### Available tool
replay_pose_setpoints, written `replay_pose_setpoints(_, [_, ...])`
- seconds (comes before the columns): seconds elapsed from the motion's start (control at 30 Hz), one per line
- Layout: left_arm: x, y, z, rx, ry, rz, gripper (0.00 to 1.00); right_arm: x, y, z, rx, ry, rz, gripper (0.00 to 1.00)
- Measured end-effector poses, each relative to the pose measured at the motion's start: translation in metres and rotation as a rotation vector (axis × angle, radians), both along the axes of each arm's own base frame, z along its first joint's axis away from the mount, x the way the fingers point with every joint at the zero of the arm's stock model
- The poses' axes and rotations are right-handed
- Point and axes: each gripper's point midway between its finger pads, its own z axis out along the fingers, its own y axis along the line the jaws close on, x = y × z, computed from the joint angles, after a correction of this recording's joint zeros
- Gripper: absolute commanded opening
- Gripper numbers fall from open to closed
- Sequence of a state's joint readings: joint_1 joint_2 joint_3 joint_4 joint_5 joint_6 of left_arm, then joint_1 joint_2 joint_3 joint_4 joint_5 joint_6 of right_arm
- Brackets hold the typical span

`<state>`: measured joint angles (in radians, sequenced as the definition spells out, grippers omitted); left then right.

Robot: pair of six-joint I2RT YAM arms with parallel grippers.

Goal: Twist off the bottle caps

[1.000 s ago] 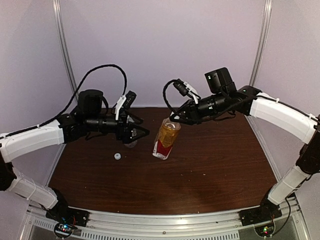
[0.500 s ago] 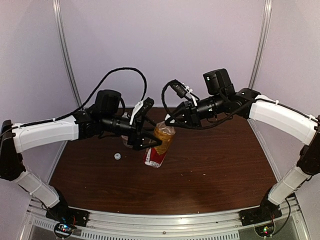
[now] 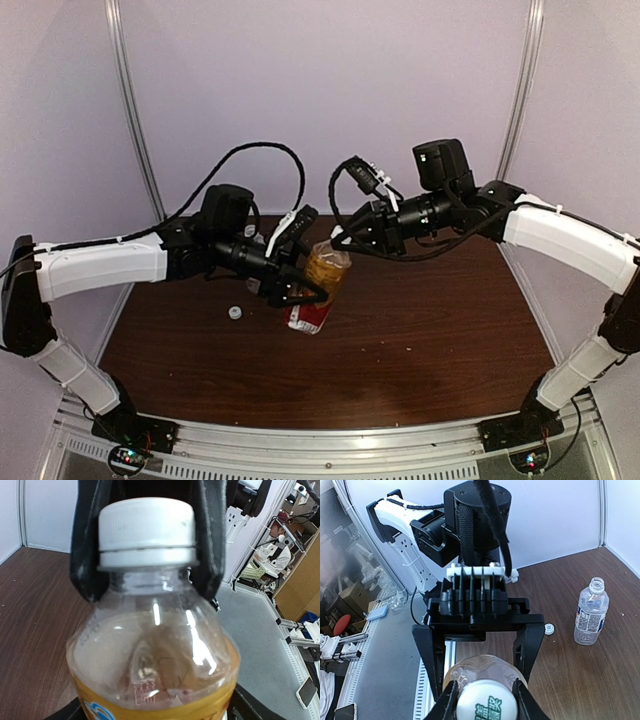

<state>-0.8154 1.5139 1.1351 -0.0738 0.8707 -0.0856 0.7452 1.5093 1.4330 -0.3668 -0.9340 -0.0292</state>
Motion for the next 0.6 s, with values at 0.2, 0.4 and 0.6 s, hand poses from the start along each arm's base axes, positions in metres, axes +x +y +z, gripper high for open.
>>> replay_pose_setpoints(0.2, [-0.0002,-0.0027,-0.0022,-0.005,0.028,-0.01,0.61,-0.0019,0.0016,-0.0007,0.014,0.016,0.007,0.0])
replay_pose_setpoints(0.4, [-0.0017,-0.0052,0.0014,-0.032,0.035,-0.02,0.43,-0.0046,-0.0016,0.0021,0.043,0.028,-0.011,0.16])
replay_pose_setpoints(0.6, [-0.0018,-0.0054,-0.0039,-0.05,0.045,-0.002,0.35,0.0024,-0.0036,-0.0035,0.05,0.066,-0.098,0.79])
